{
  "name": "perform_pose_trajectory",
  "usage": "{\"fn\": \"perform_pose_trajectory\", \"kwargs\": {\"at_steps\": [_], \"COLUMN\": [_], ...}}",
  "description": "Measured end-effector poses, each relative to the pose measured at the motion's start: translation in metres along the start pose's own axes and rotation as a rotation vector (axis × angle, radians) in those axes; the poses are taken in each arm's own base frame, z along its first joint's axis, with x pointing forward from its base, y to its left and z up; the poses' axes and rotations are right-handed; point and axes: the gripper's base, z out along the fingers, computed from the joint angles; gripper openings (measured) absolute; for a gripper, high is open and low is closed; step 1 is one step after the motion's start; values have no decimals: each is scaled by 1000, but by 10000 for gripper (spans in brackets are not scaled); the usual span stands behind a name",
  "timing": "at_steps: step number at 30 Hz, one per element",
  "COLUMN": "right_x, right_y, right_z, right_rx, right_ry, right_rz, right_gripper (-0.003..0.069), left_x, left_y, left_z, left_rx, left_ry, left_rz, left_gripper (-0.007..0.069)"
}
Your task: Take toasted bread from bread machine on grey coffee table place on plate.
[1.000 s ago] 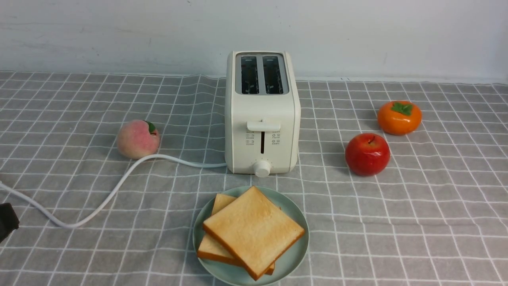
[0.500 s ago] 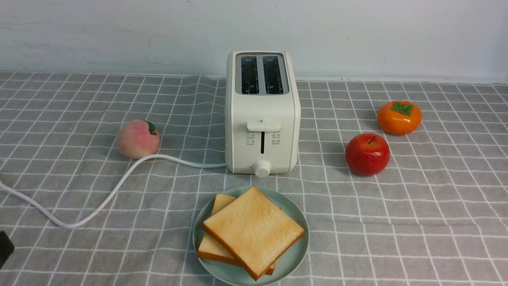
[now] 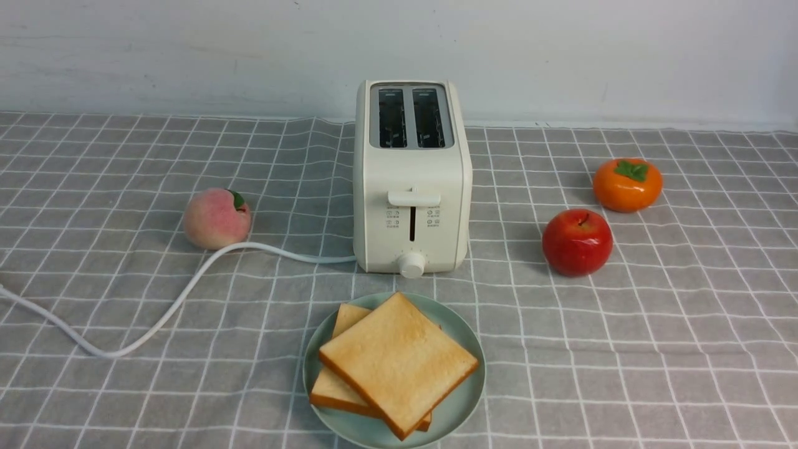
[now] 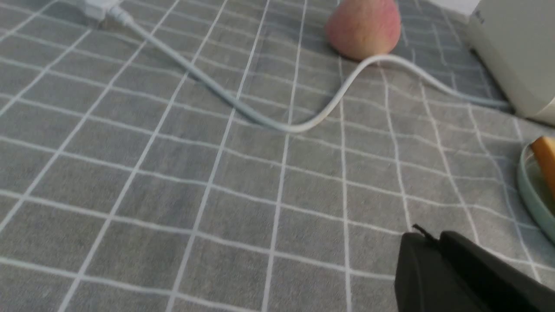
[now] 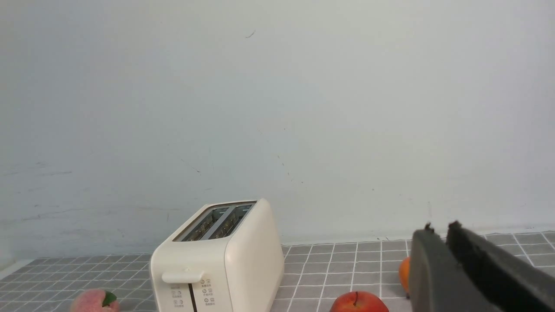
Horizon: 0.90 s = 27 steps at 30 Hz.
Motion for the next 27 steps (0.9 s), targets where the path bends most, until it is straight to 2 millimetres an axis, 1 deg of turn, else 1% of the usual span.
{"fn": "perform_pose_trajectory", "kwargs": {"at_steps": [27], "right_x": [0], "right_y": [0], "right_z": [0], "right_rx": [0], "right_ry": [0], "right_rz": [1], "right_gripper": [97], "left_x": [0], "left_y": [0], "left_z": [0], "left_rx": [0], "left_ry": [0], "left_rz": [0], "left_gripper": [42]}}
